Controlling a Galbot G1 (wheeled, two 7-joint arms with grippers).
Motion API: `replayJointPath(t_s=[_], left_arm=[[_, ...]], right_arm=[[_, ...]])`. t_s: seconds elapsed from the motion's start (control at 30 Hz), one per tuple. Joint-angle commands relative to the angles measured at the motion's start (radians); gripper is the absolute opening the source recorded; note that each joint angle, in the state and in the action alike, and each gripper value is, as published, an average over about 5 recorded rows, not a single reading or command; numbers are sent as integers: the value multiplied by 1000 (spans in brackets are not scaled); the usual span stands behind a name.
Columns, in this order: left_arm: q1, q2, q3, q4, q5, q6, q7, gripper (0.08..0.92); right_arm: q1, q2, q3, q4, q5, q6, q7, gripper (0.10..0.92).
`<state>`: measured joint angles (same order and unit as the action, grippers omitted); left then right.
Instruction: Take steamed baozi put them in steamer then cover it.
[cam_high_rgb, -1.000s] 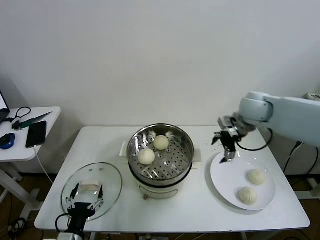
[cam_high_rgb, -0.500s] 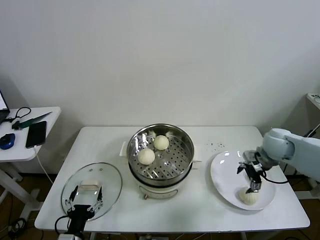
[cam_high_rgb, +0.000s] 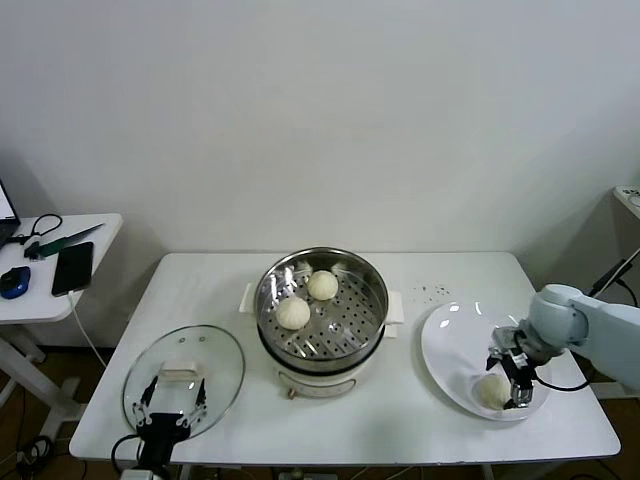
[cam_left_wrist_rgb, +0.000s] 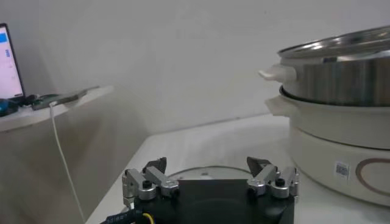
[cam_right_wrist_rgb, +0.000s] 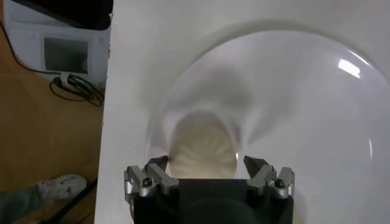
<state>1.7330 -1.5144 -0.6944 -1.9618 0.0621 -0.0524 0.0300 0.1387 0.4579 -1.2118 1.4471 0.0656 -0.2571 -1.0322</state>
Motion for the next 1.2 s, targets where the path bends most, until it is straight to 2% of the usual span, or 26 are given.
replayJointPath(t_s=[0.03,0.37,0.57,0.9,1.1,1.2], left_arm=[[1,2,0,5,2,-2,0,823],[3,1,2,6,4,-5,-2,823],[8,2,1,3,3,-7,-2,823],[16,3,7,0,4,-9,-1,823],[25,2,9,-6,8,-10,0,823],[29,3,4,-10,6,-11,1,823]], right_arm=[[-52,6,38,-19,-24,4,-2,821],[8,18,-13,-21,1,9,-14,683],[119,25,-70,-18,18,47,-21,657],[679,210,-368,-33,-7,460,-74,653],[830,387,-378,-19,-72,688,-77,653],[850,467,-346,-22,-73,737,-76,653]])
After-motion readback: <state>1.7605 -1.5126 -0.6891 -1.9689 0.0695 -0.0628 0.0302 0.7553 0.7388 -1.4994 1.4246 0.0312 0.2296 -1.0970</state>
